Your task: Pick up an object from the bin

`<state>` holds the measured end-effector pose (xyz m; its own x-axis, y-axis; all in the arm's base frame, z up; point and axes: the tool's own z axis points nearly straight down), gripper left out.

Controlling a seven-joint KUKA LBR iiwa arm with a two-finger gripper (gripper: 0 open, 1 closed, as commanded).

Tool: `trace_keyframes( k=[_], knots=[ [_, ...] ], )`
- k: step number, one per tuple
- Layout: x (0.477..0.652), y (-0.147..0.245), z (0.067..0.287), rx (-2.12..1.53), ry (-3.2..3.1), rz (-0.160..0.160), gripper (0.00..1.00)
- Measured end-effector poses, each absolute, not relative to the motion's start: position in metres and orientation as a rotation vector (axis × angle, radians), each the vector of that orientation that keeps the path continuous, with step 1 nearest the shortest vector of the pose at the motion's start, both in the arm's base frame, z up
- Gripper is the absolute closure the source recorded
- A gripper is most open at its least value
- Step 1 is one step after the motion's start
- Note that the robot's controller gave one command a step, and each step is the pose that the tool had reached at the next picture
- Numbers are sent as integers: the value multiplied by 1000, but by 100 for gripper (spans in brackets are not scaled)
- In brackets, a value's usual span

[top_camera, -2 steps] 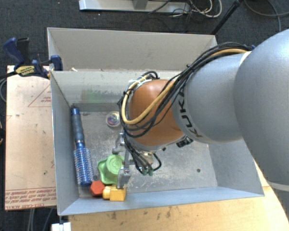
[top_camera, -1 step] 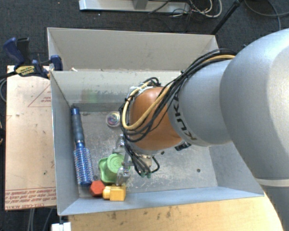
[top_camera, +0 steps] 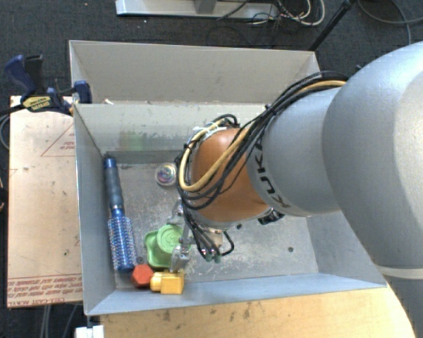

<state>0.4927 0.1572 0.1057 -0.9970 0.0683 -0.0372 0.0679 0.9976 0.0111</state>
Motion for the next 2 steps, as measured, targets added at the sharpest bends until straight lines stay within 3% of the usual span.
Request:
trace_keyframes(
  k=[1,2],
  knots=[
    [491,164,113,169,3111,12,0],
    [494,163,97,278,3091,21,0]
  ],
)
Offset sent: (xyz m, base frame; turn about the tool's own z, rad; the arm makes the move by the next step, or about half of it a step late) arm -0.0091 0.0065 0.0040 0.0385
